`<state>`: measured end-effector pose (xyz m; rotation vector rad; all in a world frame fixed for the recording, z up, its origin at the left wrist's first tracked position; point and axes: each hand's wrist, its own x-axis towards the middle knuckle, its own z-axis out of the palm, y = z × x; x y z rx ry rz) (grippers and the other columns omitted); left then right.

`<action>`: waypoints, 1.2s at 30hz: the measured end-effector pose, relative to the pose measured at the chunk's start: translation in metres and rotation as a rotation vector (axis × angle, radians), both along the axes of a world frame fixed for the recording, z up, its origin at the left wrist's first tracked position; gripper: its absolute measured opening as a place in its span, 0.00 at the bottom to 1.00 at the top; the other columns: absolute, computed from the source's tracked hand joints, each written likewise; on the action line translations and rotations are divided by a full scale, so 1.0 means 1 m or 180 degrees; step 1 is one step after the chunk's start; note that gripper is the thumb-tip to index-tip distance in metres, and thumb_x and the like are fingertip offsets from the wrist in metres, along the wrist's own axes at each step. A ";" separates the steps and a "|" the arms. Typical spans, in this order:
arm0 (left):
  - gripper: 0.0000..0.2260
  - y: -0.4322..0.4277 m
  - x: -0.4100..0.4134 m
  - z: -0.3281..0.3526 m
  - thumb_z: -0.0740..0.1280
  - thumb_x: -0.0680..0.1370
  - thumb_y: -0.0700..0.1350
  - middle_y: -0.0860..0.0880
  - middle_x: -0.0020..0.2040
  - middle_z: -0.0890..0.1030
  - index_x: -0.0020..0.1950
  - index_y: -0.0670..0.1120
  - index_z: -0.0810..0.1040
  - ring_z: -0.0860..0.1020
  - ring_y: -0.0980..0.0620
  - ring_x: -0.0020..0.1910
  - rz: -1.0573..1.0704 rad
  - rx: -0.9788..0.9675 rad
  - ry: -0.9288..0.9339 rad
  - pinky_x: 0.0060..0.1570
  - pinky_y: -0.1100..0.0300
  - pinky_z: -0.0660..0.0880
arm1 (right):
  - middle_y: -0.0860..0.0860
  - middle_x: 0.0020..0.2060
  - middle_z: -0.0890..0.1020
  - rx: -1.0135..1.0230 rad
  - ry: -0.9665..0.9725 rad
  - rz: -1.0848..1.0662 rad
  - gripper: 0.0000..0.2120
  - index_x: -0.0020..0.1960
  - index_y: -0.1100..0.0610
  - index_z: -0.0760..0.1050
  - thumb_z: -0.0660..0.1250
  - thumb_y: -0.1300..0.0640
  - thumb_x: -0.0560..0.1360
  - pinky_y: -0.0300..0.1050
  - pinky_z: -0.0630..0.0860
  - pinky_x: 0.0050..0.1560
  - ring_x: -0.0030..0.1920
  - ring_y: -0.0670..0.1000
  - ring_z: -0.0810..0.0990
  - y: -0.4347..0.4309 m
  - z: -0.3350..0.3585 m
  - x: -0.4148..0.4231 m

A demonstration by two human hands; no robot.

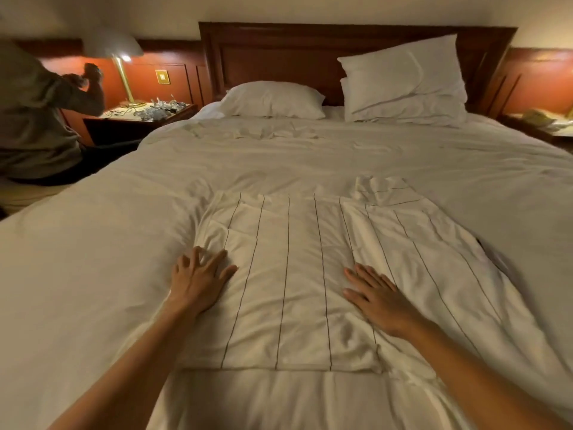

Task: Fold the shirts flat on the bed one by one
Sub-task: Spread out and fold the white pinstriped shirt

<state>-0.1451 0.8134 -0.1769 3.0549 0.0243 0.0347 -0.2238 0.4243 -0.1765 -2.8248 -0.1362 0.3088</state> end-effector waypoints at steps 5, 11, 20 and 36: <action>0.18 0.014 -0.065 0.012 0.53 0.79 0.68 0.56 0.61 0.75 0.61 0.61 0.74 0.67 0.44 0.62 -0.0016 -0.0281 -0.0258 0.57 0.48 0.71 | 0.40 0.80 0.49 0.0298 0.0043 -0.0071 0.47 0.80 0.41 0.49 0.35 0.21 0.66 0.46 0.44 0.79 0.79 0.42 0.43 -0.001 0.012 -0.074; 0.17 0.049 -0.103 0.028 0.59 0.77 0.69 0.49 0.50 0.69 0.58 0.62 0.76 0.80 0.40 0.45 0.0054 -0.0550 -0.0400 0.45 0.50 0.76 | 0.38 0.79 0.47 0.0006 0.0103 -0.0080 0.41 0.78 0.34 0.45 0.38 0.21 0.68 0.43 0.44 0.77 0.79 0.42 0.43 -0.012 0.024 -0.145; 0.32 0.050 -0.134 0.039 0.49 0.72 0.78 0.54 0.79 0.57 0.75 0.69 0.62 0.57 0.47 0.77 -0.0692 -0.0108 -0.0104 0.72 0.48 0.52 | 0.36 0.77 0.48 -0.0162 -0.0569 -0.0355 0.36 0.79 0.40 0.51 0.55 0.30 0.76 0.43 0.48 0.78 0.80 0.45 0.46 -0.029 0.023 -0.230; 0.07 0.056 -0.143 0.050 0.75 0.74 0.48 0.63 0.46 0.82 0.45 0.61 0.80 0.80 0.63 0.45 -0.1413 -0.1179 -0.0599 0.46 0.55 0.78 | 0.41 0.25 0.73 0.0961 -0.2169 -0.1147 0.03 0.45 0.54 0.77 0.69 0.56 0.78 0.48 0.72 0.33 0.29 0.49 0.75 -0.050 0.062 -0.215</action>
